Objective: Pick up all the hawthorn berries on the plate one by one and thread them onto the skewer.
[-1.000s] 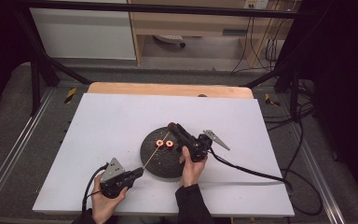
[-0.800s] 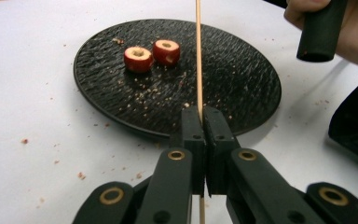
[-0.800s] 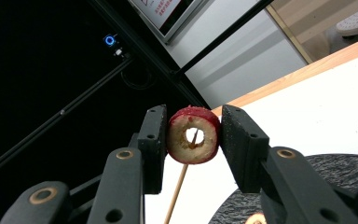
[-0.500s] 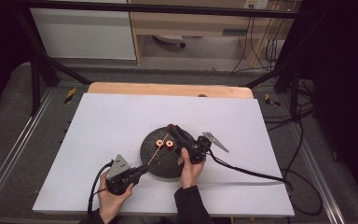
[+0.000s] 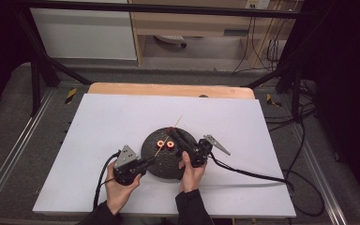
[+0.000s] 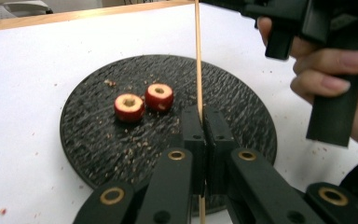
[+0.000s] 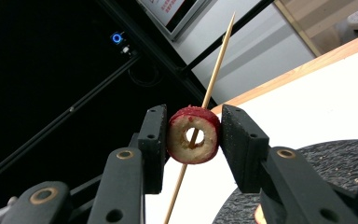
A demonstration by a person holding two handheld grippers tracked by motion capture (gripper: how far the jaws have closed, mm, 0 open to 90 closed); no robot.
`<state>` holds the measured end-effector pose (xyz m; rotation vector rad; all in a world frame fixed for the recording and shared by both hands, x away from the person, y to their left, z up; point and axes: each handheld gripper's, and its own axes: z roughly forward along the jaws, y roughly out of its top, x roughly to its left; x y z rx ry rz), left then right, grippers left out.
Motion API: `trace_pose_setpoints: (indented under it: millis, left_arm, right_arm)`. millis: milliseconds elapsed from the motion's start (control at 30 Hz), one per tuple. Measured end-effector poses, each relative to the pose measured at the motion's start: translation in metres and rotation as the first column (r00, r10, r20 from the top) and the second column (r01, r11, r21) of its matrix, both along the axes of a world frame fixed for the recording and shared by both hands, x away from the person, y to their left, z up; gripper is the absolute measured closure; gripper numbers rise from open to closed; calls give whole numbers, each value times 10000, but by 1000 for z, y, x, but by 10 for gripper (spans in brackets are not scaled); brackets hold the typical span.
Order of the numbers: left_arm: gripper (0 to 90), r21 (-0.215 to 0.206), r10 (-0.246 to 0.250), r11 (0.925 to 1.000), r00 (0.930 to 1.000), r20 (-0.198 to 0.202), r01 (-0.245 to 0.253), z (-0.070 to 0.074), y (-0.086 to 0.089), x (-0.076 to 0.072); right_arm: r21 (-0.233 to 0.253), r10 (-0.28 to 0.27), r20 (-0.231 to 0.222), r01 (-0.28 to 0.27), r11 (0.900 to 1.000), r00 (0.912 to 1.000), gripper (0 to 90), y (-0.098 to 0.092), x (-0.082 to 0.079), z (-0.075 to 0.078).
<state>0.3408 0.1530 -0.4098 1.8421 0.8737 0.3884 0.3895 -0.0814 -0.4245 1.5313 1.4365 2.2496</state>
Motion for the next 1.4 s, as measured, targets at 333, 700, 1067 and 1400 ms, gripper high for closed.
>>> trace_pose_setpoints:
  millis: [333, 700, 1067, 1400]
  left_arm:
    - [883, -64, -101, 9999, 9999, -35, 101, 7, -12, 16]
    - [883, -45, -149, 9999, 9999, -12, 149, 13, -22, 28]
    - [883, -97, -223, 9997, 9997, -102, 222, 13, -23, 32]
    - [883, -163, -327, 9993, 9994, -86, 326, 12, -16, 28]
  right_arm:
    - [-257, 178, -83, -180, 9995, 9998, 623, 1, -4, -2]
    - [-437, 329, -188, -336, 9985, 9993, 623, 2, -8, -4]
    - [-690, 509, -246, -525, 9962, 9984, 623, 2, -9, -6]
    - [-1359, 721, -213, -743, 9879, 9972, 499, -2, -10, -2]
